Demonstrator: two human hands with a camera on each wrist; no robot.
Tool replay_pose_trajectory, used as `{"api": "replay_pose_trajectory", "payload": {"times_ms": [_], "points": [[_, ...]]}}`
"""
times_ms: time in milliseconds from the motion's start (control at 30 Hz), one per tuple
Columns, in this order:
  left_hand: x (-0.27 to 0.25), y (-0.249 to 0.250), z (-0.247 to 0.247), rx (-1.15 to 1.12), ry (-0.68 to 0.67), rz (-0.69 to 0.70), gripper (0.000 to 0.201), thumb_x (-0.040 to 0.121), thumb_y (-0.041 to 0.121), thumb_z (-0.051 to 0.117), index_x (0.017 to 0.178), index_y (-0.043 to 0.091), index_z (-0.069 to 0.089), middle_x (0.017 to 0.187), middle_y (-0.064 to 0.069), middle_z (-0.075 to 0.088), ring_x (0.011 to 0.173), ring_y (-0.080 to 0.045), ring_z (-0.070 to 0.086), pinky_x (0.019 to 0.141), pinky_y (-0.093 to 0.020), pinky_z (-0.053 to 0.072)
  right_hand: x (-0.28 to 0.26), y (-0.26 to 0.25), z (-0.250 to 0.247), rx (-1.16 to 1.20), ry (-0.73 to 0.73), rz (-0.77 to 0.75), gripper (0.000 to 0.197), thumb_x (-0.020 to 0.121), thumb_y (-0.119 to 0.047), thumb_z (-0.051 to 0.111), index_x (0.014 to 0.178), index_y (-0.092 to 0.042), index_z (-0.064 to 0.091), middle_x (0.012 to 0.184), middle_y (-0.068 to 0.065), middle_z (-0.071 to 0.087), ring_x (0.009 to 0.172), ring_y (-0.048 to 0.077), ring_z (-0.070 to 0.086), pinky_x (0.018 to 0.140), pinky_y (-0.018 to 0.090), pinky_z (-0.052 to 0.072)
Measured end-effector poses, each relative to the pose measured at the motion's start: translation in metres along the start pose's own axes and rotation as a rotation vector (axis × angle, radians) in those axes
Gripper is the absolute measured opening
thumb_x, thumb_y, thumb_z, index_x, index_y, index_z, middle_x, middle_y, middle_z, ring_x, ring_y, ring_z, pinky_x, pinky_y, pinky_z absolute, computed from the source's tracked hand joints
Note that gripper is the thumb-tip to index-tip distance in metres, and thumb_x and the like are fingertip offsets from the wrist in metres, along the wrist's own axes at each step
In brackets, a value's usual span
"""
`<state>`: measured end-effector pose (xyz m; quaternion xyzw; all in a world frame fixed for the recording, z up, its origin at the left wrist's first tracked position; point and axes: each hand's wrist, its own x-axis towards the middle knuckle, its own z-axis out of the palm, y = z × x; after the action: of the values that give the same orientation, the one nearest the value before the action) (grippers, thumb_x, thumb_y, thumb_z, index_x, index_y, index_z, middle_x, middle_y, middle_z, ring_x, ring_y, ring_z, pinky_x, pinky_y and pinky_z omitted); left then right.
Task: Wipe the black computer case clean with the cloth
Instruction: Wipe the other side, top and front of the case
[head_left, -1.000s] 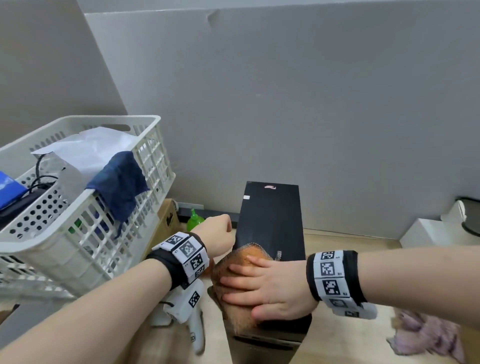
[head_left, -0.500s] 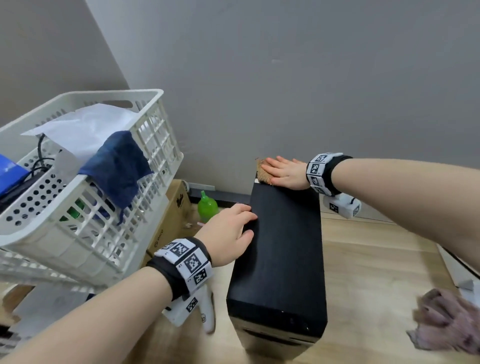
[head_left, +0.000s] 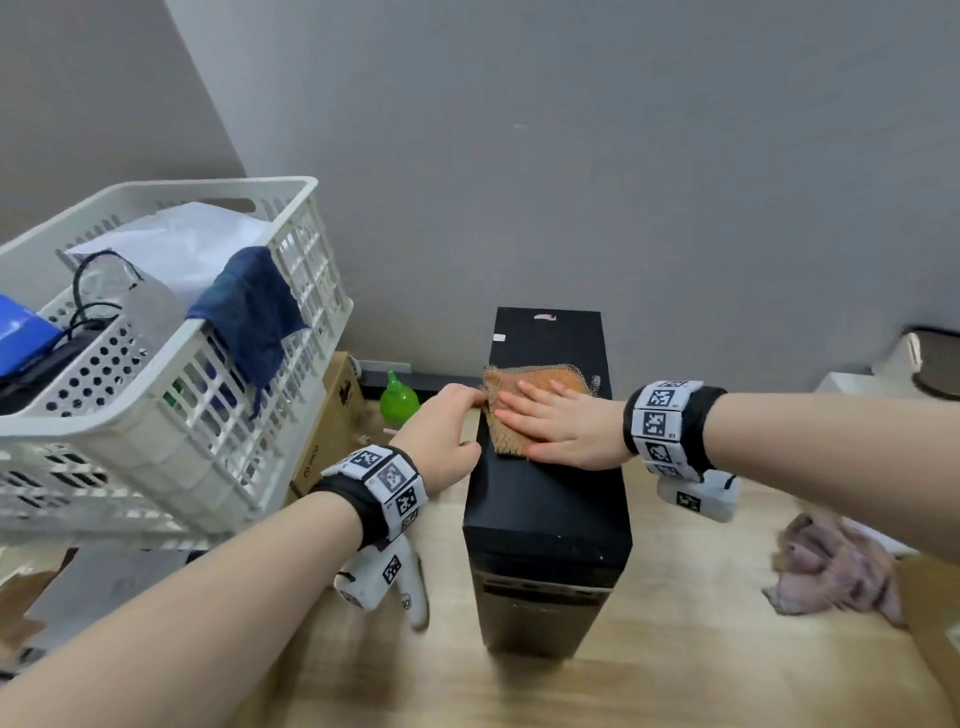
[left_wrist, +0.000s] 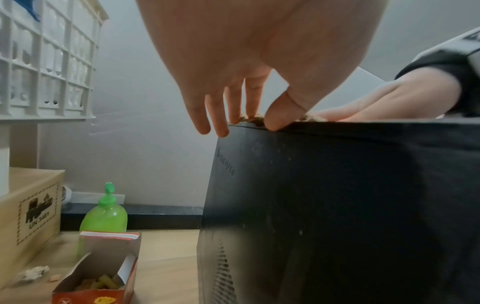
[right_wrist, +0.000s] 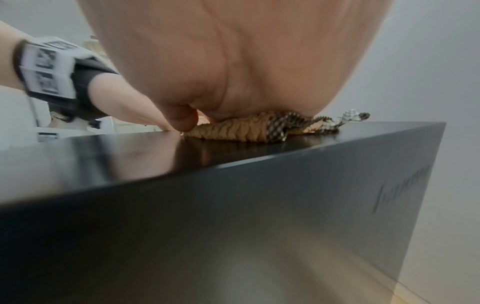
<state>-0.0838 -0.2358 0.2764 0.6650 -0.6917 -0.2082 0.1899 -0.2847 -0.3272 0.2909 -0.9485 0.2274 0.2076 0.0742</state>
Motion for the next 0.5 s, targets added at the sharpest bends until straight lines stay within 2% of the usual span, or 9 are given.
{"api": "replay_pose_trajectory", "payload": {"times_ms": [133, 233, 300, 367, 433, 500], "points": [[-0.012, 0.004, 0.001, 0.045, -0.030, 0.067, 0.049, 0.067, 0.017, 0.052, 0.115, 0.011, 0.060, 0.141, -0.004, 0.046, 0.130, -0.024, 0.045, 0.111, -0.031, 0.033, -0.028, -0.031, 0.013, 0.013, -0.009, 0.010, 0.061, 0.106, -0.041, 0.023, 0.158, -0.026, -0.006, 0.164, -0.003, -0.018, 0.150, 0.019, -0.021, 0.122, 0.049, -0.008], [-0.026, 0.012, 0.003, 0.027, -0.008, 0.139, 0.039, 0.065, 0.020, 0.052, 0.103, 0.014, 0.060, 0.127, -0.002, 0.052, 0.118, -0.023, 0.050, 0.105, -0.037, 0.040, -0.047, -0.052, 0.024, 0.010, -0.009, 0.021, 0.063, 0.106, -0.044, 0.022, 0.157, -0.026, -0.008, 0.164, -0.002, -0.018, 0.149, 0.018, -0.023, 0.123, 0.050, -0.007], [-0.038, 0.015, 0.009, 0.046, -0.001, 0.214, 0.045, 0.065, 0.021, 0.052, 0.110, 0.016, 0.058, 0.131, -0.001, 0.050, 0.121, -0.021, 0.047, 0.106, -0.038, 0.040, -0.059, -0.064, 0.033, 0.010, 0.016, 0.007, 0.071, 0.103, -0.051, 0.029, 0.157, -0.026, -0.010, 0.164, -0.001, -0.018, 0.149, 0.018, -0.024, 0.122, 0.050, -0.009], [-0.048, 0.020, 0.017, 0.068, -0.024, 0.270, 0.057, 0.069, 0.017, 0.053, 0.126, 0.016, 0.056, 0.143, -0.003, 0.045, 0.133, -0.020, 0.040, 0.115, -0.032, 0.031, -0.069, -0.074, 0.043, -0.019, 0.058, -0.007, 0.086, 0.097, -0.056, 0.043, 0.156, -0.025, -0.012, 0.164, -0.001, -0.018, 0.149, 0.019, -0.024, 0.120, 0.047, -0.013], [-0.060, 0.029, 0.023, 0.049, -0.034, 0.287, 0.057, 0.075, 0.010, 0.055, 0.132, 0.014, 0.057, 0.146, -0.005, 0.045, 0.138, -0.019, 0.036, 0.115, -0.020, 0.020, -0.077, -0.082, 0.051, -0.051, 0.087, -0.006, 0.095, 0.093, -0.051, 0.054, 0.156, -0.026, -0.012, 0.164, -0.002, -0.017, 0.149, 0.019, -0.023, 0.118, 0.044, -0.012], [-0.069, 0.038, 0.025, 0.025, -0.031, 0.291, 0.055, 0.077, 0.007, 0.056, 0.132, 0.011, 0.058, 0.142, -0.007, 0.051, 0.137, -0.020, 0.039, 0.110, -0.012, 0.015, -0.085, -0.089, 0.061, -0.049, 0.152, 0.007, 0.094, 0.093, -0.041, 0.059, 0.157, -0.026, -0.009, 0.165, -0.002, -0.013, 0.150, 0.019, -0.019, 0.120, 0.043, -0.009]]}}
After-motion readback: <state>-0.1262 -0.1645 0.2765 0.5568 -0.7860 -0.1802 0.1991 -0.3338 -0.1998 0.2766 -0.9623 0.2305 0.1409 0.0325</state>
